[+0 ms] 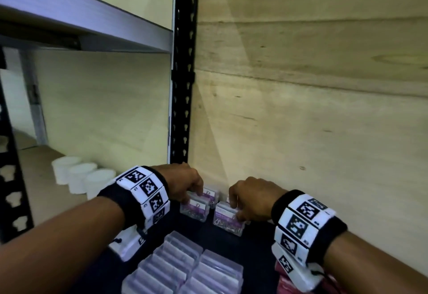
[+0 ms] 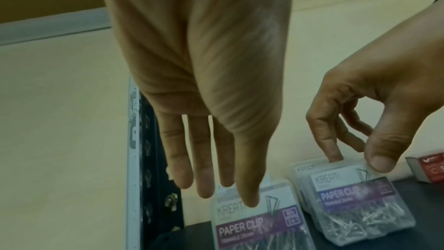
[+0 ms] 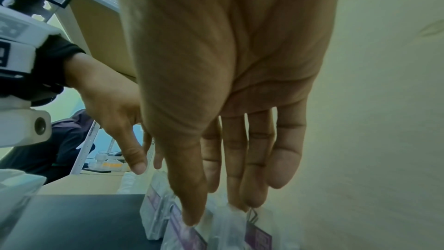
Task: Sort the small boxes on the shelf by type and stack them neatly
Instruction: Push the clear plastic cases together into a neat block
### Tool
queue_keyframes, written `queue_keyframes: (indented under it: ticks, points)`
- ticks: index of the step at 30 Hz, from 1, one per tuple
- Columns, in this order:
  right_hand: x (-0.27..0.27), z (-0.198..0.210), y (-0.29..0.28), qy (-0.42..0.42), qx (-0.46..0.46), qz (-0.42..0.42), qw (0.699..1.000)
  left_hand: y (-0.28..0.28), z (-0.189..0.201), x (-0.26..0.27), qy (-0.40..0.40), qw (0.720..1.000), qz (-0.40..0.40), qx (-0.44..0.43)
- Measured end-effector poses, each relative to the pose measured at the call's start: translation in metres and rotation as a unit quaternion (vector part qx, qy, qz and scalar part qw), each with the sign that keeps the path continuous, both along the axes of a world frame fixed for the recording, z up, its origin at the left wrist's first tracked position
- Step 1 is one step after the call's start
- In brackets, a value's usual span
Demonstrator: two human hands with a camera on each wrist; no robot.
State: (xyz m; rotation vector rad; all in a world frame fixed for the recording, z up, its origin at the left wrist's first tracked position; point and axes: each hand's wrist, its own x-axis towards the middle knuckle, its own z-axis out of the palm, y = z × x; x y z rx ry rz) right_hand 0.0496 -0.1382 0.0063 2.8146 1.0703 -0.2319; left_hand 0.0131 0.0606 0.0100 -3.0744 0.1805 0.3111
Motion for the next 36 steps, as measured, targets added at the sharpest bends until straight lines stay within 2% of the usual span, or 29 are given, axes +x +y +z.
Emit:
queue_keyframes:
  ticks: [8,24,36]
  points:
    - [0.001,-0.002,0.003,0.01,-0.004,0.004,1.0,-0.002,-0.006,0.011,0.0,0.999,0.001,0.046]
    - [-0.039,0.003,-0.014,0.089,0.023,0.015,0.996,-0.005,-0.006,-0.022,0.041,0.997,-0.039,-0.056]
    - [-0.064,0.003,-0.024,0.105,0.031,0.032,0.993,-0.012,-0.007,-0.049,0.043,0.995,-0.067,-0.063]
